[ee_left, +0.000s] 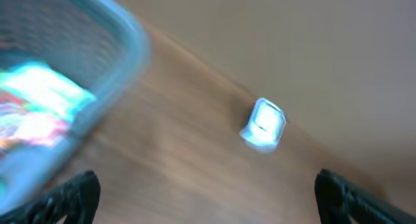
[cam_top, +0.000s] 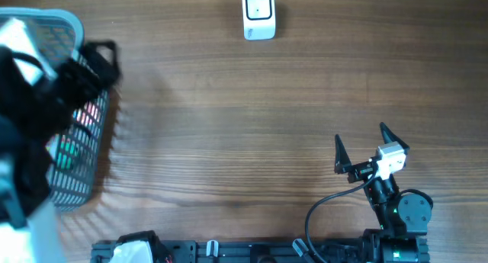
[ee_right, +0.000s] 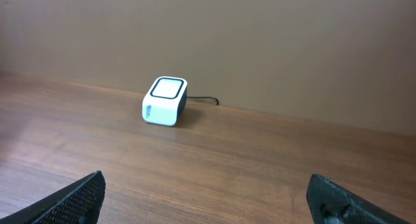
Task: Scan the item barcode
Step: 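Reach left gripper into basket and grasp green-lidded jar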
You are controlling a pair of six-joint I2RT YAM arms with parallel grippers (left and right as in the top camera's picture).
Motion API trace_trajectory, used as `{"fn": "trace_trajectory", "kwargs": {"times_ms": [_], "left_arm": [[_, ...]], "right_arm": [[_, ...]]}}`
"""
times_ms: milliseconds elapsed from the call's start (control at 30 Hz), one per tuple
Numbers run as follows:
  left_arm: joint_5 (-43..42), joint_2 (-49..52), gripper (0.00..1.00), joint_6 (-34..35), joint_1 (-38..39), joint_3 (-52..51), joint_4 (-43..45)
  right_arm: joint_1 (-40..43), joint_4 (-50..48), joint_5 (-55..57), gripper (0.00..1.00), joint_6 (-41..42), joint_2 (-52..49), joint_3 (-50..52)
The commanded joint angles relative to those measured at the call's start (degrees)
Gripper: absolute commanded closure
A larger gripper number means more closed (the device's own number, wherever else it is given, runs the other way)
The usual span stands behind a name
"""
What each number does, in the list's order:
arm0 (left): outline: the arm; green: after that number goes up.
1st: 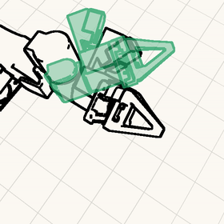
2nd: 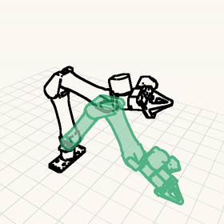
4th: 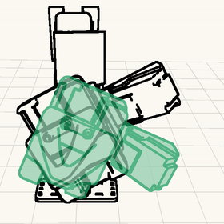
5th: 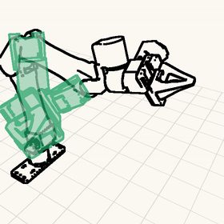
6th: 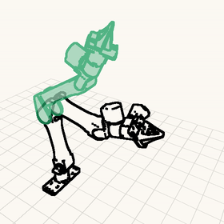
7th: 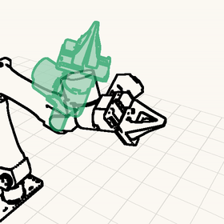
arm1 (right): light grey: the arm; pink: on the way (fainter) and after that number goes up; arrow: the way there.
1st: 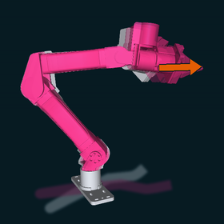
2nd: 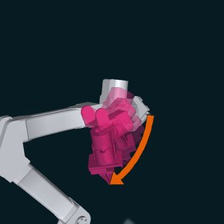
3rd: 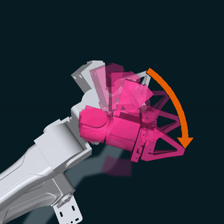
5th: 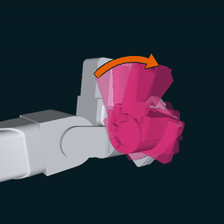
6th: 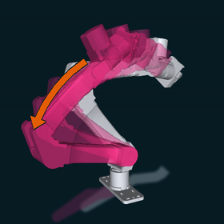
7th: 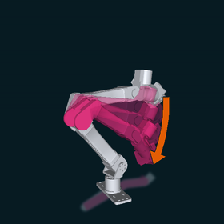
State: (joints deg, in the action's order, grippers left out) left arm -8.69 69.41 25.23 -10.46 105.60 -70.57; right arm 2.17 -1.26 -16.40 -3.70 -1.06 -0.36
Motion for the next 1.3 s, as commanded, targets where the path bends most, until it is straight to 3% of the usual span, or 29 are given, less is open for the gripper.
{"fn": "trace_trajectory", "kwargs": {"times_ms": [0, 133, 233, 367, 467, 600, 833, 1033, 1167, 1267], "left_arm": [[7.1, 9.6, 0.0, 9.4, -11.2, 11.4, -7.8], [7.1, 16.5, 0.0, 16.6, -28.1, 11.4, -17.1], [10.5, 18.5, 0.0, 17.7, -33.0, 9.1, -20.3], [12.4, 18.5, 0.0, 17.2, -33.7, -5.0, -15.4], [12.1, 18.5, 0.0, 15.2, -33.7, -20.3, -4.2], [11.1, 18.7, 0.0, 11.9, -33.7, -31.0, 4.5], [7.5, 21.1, 0.0, 9.7, -33.6, -41.4, 14.8], [5.3, 31.1, 0.0, 9.5, -32.5, -41.5, 16.0], [5.3, 32.1, 0.25, 9.4, -30.8, -41.2, 14.4], [5.5, 31.6, 0.38, 8.2, -30.4, -37.5, 10.7]], "right_arm": [[-0.4, -0.1, 0.5, 0.0, 0.8, 0.3, 0.1], [-0.4, -0.1, 0.5, 0.0, 0.9, 0.3, 0.1], [-0.4, -0.1, 0.5, 0.0, 0.8, 0.3, 0.1], [-0.4, -0.1, 0.5, 0.0, 0.9, 0.3, 0.1], [-0.4, -0.1, 0.5, 0.01, 0.9, 0.3, 0.1], [-0.4, -0.1, 0.5, 0.0, 0.8, 0.3, 0.1], [-0.4, -0.1, 0.5, 0.0, 0.8, 0.3, 0.1], [-0.4, -0.1, 0.5, 0.0, 0.9, 0.3, 0.1], [-0.4, -0.1, 0.5, 0.0, 0.9, 0.3, 0.1], [-0.4, -0.1, 0.5, 0.0, 0.8, 0.3, 0.1]]}}
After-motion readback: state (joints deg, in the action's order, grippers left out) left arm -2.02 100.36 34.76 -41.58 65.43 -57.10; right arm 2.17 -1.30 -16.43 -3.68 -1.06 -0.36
